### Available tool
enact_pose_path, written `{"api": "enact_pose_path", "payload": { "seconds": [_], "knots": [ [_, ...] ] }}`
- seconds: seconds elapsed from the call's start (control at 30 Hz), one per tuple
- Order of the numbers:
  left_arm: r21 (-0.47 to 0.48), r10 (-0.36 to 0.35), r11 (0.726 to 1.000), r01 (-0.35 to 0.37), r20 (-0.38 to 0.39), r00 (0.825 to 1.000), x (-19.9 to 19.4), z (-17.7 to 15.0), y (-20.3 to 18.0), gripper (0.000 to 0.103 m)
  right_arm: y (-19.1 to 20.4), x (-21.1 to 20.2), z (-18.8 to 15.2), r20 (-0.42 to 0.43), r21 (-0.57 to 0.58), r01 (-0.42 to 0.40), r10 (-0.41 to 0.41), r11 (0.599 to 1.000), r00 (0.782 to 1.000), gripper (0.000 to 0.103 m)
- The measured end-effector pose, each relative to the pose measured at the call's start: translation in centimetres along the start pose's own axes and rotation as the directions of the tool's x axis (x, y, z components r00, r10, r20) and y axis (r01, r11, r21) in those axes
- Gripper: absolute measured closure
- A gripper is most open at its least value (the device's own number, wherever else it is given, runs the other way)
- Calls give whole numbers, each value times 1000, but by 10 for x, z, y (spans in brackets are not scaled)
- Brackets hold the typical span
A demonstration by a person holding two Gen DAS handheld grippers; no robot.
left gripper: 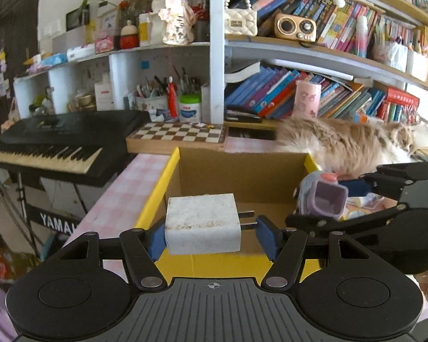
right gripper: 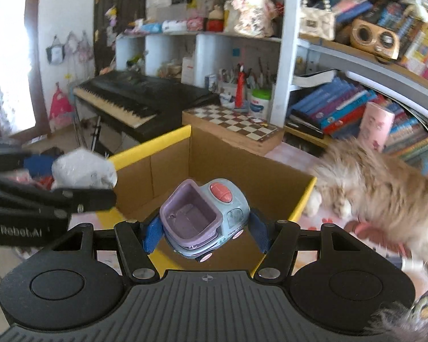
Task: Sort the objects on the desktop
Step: 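Lower both tools into the yellow box and open them to drop the car and block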
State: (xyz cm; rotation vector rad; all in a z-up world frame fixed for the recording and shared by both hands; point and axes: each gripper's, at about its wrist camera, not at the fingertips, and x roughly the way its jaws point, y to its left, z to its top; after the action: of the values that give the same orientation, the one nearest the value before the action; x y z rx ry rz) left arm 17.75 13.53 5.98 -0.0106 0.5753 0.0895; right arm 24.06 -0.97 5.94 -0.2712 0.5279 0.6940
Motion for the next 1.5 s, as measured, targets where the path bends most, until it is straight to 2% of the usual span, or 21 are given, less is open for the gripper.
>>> {"api": "enact_pose_path", "payload": {
  "seconds": [0.2,0.3,0.37,0.47,0.6,0.7,0.9,1.1,1.2,1.3,1.37,1.43,1.5],
  "knots": [
    [83,-13,996,16,-35,999,41,21,-5,38,-13,46,9,-101,-165,-79,63,983,993,43],
    [122,-12,992,21,-75,997,66,31,-6,38,-13,69,11,-151,-278,-125,86,952,985,43],
    [129,-13,991,27,-104,995,82,36,-5,38,-19,83,17,-173,-302,-172,124,938,977,43],
    [128,-12,991,33,-162,987,107,42,-1,38,-21,104,23,-198,-409,-164,88,898,976,43],
    [156,-2,987,40,-233,973,135,45,-2,38,-32,134,30,-278,-421,-210,94,882,956,43],
    [195,2,979,54,-275,961,149,44,-9,38,-30,151,32,-314,-489,-227,72,842,947,43],
    [207,9,976,67,-345,939,169,38,-12,38,-28,177,30,-411,-541,-312,79,781,908,43],
    [196,4,978,77,-383,924,174,39,-10,37,-32,190,25,-493,-547,-360,57,755,868,43],
    [190,1,979,81,-398,917,175,39,-10,37,-31,192,25,-500,-549,-366,55,751,864,43],
    [193,5,978,75,-385,923,174,39,-9,36,-30,190,22,-494,-569,-367,51,736,868,43],
    [203,14,977,63,-359,933,171,39,-11,30,-30,187,21,-486,-573,-364,54,735,873,39],
    [217,29,975,45,-326,945,166,40,-13,19,-29,185,21,-471,-577,-353,53,736,880,30],
    [232,45,972,26,-295,955,162,41,-14,18,-28,181,22,-457,-576,-350,63,739,887,21]
  ]
}}
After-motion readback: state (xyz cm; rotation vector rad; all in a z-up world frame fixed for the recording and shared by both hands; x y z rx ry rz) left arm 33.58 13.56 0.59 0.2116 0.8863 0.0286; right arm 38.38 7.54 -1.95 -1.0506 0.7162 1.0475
